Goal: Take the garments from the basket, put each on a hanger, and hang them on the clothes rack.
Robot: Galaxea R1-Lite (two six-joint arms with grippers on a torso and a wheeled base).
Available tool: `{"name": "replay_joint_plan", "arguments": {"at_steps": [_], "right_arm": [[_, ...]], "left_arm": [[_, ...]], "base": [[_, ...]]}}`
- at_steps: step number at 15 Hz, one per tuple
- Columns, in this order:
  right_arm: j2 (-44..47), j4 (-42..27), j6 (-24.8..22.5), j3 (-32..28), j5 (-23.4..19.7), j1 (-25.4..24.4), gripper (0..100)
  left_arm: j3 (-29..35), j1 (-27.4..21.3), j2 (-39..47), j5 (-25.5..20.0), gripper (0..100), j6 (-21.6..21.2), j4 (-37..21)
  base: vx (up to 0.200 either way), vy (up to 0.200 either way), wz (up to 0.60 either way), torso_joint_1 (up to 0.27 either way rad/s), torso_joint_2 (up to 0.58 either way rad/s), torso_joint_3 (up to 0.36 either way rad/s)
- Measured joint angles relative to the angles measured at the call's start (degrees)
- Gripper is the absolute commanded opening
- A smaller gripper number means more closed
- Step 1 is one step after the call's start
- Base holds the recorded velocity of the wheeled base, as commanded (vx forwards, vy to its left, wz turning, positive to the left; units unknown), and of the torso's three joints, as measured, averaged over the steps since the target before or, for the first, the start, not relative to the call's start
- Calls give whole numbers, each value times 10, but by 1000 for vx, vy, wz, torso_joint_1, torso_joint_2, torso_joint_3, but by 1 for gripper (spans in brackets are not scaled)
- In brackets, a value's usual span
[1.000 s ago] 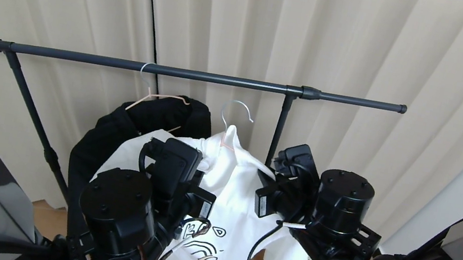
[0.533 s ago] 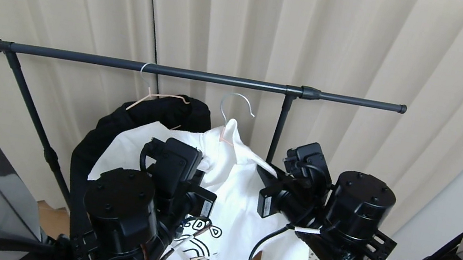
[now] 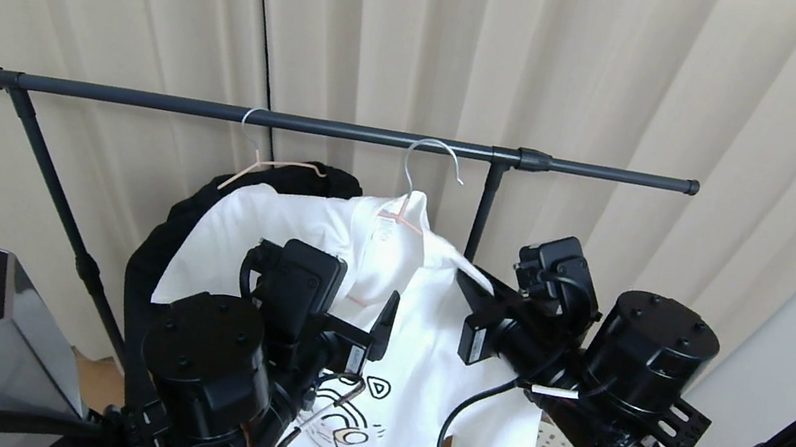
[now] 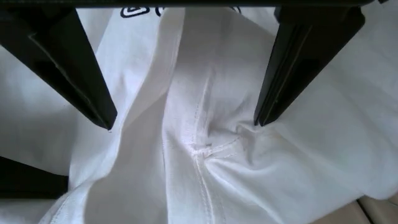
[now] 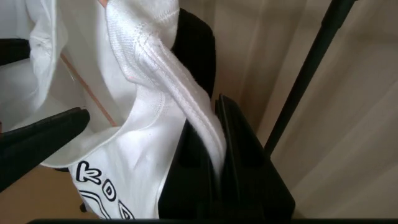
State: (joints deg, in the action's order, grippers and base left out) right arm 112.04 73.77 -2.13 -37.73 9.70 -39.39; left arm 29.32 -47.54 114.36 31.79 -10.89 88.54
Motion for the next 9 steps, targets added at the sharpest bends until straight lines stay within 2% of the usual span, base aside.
{"name": "replay_joint_plan", "arguments": {"at_steps": [2,9], "right_arm": [[-8,0,-2,9,-26,12,0],[-27,0,-2,10,-47,50,0]], "left_arm": [[-6,-2,0,0,100,-6,11],[-12,-2,-2,0,100,-24,14]], "base": [[0,0,0,0,0,0],[0,0,0,0,0,0]]}}
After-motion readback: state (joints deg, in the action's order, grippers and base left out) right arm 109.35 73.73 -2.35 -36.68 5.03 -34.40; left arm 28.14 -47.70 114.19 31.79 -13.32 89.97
